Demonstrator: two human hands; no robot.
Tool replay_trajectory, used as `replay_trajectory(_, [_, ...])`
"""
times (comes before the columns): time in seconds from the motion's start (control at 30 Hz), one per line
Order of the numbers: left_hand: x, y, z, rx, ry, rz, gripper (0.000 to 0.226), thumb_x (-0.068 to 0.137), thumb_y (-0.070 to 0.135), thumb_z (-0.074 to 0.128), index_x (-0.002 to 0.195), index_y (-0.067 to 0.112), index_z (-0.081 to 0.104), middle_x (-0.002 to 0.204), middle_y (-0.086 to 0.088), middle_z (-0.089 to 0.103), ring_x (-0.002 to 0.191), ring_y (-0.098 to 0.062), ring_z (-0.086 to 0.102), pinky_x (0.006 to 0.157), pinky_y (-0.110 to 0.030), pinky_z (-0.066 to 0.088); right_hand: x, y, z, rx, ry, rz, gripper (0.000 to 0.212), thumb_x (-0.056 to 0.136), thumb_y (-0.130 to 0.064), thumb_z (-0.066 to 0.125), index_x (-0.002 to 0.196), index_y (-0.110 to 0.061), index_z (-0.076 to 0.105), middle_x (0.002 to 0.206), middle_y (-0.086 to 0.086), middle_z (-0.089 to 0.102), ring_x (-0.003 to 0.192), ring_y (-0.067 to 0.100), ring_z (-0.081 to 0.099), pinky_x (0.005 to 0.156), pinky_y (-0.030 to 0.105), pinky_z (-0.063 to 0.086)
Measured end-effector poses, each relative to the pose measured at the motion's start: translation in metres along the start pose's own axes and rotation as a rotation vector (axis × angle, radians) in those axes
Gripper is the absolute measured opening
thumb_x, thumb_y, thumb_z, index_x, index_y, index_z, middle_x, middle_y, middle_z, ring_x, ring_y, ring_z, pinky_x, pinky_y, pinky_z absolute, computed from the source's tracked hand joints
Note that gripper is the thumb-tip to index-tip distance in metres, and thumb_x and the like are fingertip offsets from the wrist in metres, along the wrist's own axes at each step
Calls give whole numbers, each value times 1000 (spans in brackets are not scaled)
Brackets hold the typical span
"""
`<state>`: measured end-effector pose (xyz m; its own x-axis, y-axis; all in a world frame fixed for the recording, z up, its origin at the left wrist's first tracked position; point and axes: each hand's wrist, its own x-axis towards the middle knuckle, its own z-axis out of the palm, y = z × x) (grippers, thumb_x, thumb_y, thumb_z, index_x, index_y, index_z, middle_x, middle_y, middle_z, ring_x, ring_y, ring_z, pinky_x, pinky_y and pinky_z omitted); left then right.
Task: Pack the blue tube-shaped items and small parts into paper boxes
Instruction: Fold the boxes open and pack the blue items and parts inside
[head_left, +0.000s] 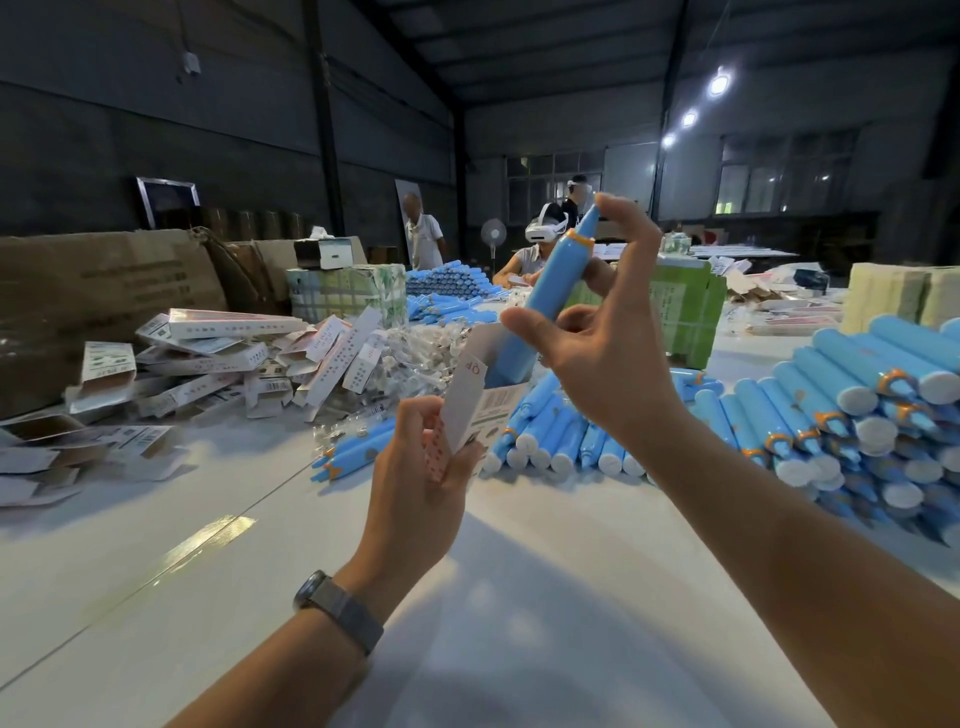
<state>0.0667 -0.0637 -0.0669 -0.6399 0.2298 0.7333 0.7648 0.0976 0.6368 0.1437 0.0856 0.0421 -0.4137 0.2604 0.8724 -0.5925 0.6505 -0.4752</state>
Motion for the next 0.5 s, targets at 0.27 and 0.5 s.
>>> replay_trajectory(0.27, [1,-4,1,1,14,-16,46,89,4,70,97,39,41,101,15,62,90,15,59,65,-3,42,-15,13,9,-146,-110,-33,73,80,-23,81,126,-36,26,100,3,66,60,10,64,58,49,55])
replay_trajectory(0.5, [1,-8,2,6,21,9,41,90,4,69,107,27,40,102,12,62,92,16,59,66,-8,48,-21,20,8,-305,-153,-152,28,95,-43,53,111,-20,55,97,-10,62,76,7,64,63,41,55])
